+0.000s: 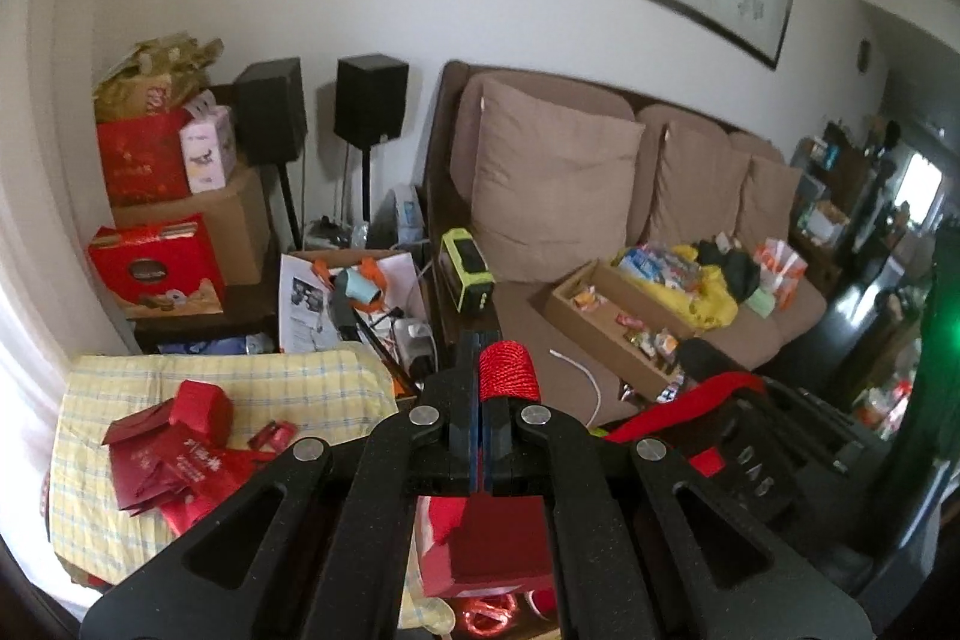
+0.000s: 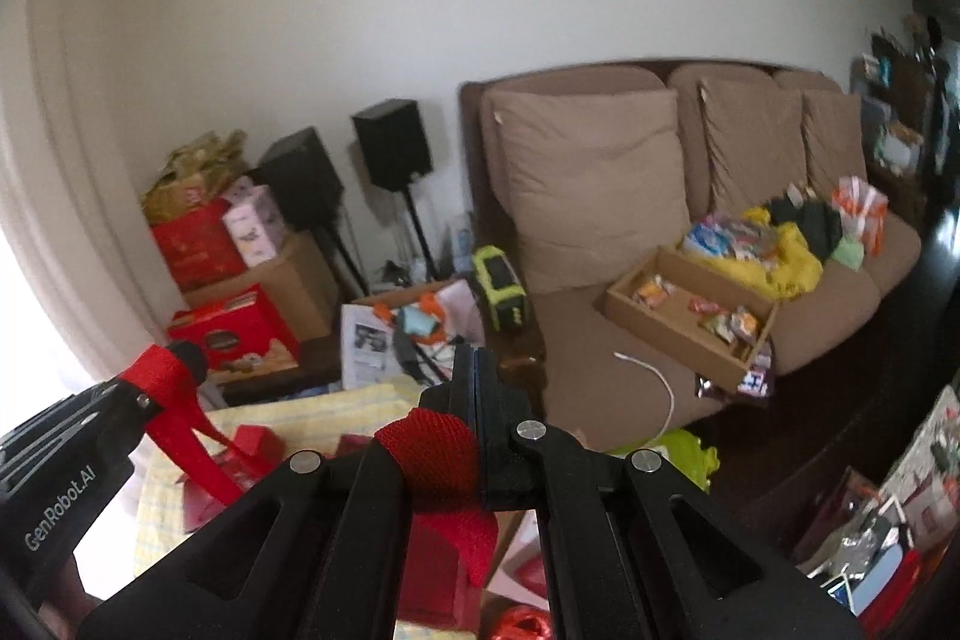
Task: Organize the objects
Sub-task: 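Move the red gift bag with both grippers over the cardboard box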
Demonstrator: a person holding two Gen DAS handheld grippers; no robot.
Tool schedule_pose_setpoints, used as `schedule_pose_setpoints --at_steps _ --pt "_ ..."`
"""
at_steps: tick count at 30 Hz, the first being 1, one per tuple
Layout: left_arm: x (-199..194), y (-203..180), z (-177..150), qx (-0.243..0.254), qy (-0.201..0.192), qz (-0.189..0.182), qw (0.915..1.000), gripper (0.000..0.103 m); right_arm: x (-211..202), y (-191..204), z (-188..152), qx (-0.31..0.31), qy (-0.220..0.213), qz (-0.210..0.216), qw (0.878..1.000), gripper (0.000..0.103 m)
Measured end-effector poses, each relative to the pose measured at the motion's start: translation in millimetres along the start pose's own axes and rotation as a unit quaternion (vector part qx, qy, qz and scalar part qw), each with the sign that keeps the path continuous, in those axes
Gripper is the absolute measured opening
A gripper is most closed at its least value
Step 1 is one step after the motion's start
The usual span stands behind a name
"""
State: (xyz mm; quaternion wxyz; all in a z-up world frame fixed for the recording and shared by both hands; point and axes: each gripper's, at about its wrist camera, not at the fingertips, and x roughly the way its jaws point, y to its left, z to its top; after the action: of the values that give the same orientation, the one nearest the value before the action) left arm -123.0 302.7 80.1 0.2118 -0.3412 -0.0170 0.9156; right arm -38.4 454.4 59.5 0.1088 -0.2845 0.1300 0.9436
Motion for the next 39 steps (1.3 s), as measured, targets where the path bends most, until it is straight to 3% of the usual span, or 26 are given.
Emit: schedule_pose_setpoints --at_steps 10,15,21,31,39 --pt "134.6 -9.6 -39.6 -0.003 0.081 -0.015 0.9966 0.0 105.0 -87.8 -22.4 0.058 0.079 -0.043 0.994 0.0" --pt "201.2 -3.1 -64.4 -0.007 0.12 -0.01 0.9927 0.0 162.5 -109.2 -46.1 0.065 0.119 -0.051 0.989 0.0" --pt "271.6 30.2 -87.8 -0.022 0.155 0.009 0.9877 0.0 232.5 -118.2 -72.1 0.062 0.165 -0.059 0.983 0.0" --pt "328.8 63.5 -117.2 -0.019 0.186 0.023 0.9821 0.0 334.0 -94.8 -122.8 0.048 0.236 -0.05 0.969 0.0" --pt "332.8 64.5 -125.2 -0.007 0.184 0.019 0.9827 0.0 363.1 -95.6 -153.7 0.053 0.263 -0.055 0.962 0.0"
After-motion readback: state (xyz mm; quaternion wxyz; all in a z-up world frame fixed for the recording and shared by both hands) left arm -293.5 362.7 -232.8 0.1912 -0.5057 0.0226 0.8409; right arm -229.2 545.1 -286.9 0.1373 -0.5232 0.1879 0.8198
